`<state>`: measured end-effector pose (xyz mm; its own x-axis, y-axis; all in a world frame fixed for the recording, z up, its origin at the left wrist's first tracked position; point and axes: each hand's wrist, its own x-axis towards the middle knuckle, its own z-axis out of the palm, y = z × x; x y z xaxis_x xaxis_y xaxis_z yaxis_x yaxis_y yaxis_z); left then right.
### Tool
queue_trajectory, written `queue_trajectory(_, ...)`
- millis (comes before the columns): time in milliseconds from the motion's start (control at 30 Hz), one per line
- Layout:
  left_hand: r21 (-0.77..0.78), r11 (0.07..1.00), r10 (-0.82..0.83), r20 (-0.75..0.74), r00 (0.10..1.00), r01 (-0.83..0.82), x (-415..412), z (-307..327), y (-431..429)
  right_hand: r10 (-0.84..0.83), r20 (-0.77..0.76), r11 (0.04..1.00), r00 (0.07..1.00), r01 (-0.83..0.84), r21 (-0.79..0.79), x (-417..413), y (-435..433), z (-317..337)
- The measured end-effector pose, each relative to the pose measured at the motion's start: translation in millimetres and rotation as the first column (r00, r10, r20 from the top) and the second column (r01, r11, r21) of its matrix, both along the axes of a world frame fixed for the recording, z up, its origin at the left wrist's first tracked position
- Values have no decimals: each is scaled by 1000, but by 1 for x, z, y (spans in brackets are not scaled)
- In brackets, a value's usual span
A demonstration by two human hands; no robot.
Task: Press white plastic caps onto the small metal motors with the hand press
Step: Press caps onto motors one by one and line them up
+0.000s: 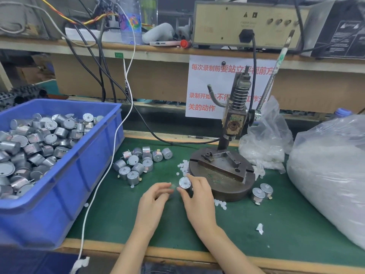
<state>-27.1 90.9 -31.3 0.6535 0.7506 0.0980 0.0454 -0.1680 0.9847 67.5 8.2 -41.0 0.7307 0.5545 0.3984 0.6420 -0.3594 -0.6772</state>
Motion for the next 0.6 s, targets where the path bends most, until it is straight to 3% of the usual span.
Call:
queue_trajectory(167,38,997,71,-58,996,-68,1,-3,2,-51,59,996,997,47,75,19,-20,21)
queue_trajectory(300,24,996,88,-74,993,-87,2,-5,2,-85,14,992,996,83,98,52,-38,43)
queue_trajectory(467,21,994,109,-62,992,-107,1,-5,2,-254,214,948,943,287,-136,97,-50,58)
queue_trajectory(600,36,994,106,-65,992,-104,1,-6,3,-268,217,922,939,315,-224,111,-47,50)
